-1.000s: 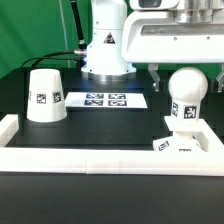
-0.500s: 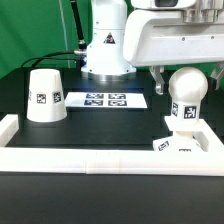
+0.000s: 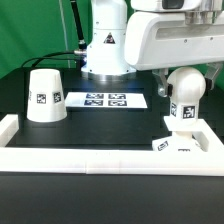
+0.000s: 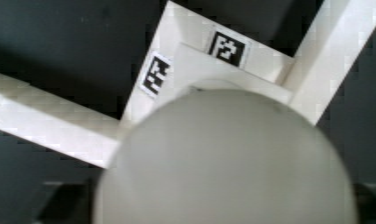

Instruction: Assemble lamp

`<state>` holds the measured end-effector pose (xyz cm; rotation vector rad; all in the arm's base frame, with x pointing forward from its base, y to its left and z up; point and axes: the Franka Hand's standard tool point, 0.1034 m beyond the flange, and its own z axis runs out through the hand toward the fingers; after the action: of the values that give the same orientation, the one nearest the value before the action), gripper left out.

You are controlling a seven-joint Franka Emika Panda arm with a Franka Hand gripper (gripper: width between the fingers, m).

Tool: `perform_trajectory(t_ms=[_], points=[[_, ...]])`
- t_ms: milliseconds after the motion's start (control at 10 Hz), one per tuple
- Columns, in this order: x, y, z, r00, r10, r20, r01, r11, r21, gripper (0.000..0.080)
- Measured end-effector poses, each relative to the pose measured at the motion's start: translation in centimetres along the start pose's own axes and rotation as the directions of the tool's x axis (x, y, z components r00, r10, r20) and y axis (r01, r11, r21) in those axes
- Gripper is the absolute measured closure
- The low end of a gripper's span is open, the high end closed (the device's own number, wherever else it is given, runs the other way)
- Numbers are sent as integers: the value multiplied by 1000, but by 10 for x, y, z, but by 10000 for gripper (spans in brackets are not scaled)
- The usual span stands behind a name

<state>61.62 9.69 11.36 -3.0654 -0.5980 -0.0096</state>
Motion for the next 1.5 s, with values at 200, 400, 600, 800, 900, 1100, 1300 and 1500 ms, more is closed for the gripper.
perform_trajectory(t_ms=[200,400,600,800,900,1100,1300,1500], points=[[0,0,0,999,52,0,-52,999,1,222],[1,-1,0,978,208,-4,-208,978,3,222],[1,-2,0,891,453,-18,-453,891,6,222],[0,-1,0,760,650,-13,-650,760,16,222],[0,0,0,708,706,-11,-706,708,16,222],[-1,0,0,634,773,-8,-773,635,17,220],[-1,0,0,539,842,-5,-842,539,16,220],[-2,0,0,433,901,0,-901,433,15,220]])
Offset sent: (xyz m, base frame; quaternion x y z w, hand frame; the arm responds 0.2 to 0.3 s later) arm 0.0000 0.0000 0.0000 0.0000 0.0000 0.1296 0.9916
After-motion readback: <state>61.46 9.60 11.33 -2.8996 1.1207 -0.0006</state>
